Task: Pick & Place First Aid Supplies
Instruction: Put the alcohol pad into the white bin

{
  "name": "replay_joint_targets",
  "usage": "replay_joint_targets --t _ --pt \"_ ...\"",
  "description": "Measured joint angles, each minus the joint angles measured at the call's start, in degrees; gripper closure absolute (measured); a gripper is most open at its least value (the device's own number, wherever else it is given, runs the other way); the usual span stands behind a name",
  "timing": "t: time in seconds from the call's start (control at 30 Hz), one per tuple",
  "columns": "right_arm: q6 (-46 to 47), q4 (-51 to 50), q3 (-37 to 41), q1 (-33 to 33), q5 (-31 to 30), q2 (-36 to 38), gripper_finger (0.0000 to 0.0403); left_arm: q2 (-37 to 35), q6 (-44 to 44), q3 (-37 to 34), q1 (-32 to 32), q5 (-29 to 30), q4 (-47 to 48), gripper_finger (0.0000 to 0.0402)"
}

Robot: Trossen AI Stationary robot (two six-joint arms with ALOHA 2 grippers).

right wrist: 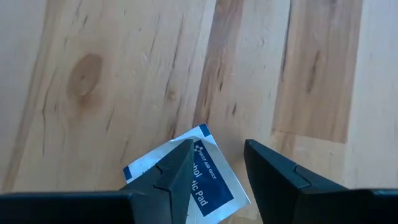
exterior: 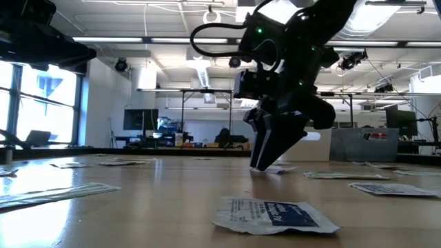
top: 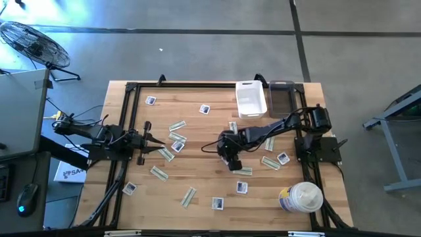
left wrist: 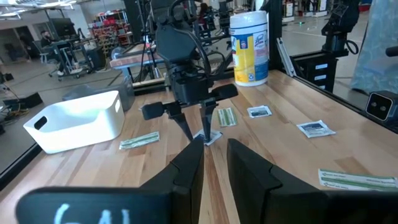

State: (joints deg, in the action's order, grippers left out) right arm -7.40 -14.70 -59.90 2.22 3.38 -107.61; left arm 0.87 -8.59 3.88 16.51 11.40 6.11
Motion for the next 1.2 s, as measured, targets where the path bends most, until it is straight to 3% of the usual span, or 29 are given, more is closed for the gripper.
replay_joint_targets --t 1.2 --pt "-0.5 -5.9 -3.4 0.0 0.8 0.1 0.0265 0.0 0.0 0.0 0.0 0.0 0.0 0.0332"
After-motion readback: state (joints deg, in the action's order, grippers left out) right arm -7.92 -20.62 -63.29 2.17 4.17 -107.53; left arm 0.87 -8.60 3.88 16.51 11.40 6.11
